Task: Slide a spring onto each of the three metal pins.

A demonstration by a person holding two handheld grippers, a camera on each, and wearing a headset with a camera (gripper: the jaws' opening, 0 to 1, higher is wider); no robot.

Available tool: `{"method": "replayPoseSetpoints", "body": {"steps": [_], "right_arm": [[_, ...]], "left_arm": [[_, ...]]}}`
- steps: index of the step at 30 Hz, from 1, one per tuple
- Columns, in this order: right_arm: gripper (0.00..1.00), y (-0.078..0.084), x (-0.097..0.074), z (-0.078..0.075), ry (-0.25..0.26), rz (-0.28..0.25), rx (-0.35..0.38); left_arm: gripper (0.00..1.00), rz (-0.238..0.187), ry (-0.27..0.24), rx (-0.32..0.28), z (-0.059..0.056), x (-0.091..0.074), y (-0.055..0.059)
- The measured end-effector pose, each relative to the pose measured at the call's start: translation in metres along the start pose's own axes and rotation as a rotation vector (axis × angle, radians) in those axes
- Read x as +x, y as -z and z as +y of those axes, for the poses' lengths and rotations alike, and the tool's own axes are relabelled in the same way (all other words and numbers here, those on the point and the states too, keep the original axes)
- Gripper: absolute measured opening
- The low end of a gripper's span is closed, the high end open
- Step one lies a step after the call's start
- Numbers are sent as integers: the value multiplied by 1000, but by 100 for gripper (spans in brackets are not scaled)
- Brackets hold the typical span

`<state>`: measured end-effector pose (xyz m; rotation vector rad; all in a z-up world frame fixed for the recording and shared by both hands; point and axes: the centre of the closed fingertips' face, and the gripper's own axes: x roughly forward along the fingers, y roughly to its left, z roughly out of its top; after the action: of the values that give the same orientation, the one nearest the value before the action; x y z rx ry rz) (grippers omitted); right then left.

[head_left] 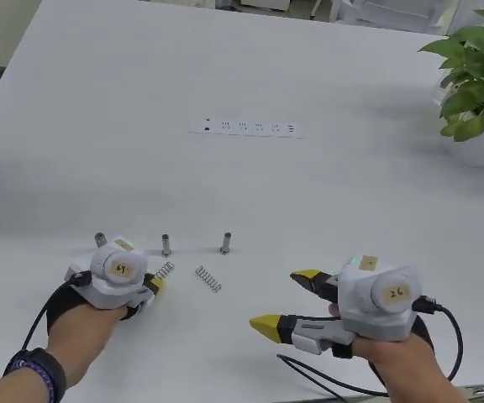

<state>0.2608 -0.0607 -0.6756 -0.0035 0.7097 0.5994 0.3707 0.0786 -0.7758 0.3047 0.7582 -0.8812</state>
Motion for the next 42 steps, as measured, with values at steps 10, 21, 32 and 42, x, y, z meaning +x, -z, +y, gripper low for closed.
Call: {"method": "replayPoseSetpoints", "body": {"steps": [10,21,32,42], "right_arm": [[61,-4,4,0,-21,0,-21],[61,-3,7,7,-49,8,-38],[59,-8,9,15,-84,7,-59],[58,-12,13,26,-113,0,-61]], "left_arm": [[3,-32,-3,-30,-2,-25,7],[3,-71,4,-60,-2,-50,9],[3,-125,-7,-34,-2,-81,-1],[2,-154,-4,2,-7,-102,-7]]}}
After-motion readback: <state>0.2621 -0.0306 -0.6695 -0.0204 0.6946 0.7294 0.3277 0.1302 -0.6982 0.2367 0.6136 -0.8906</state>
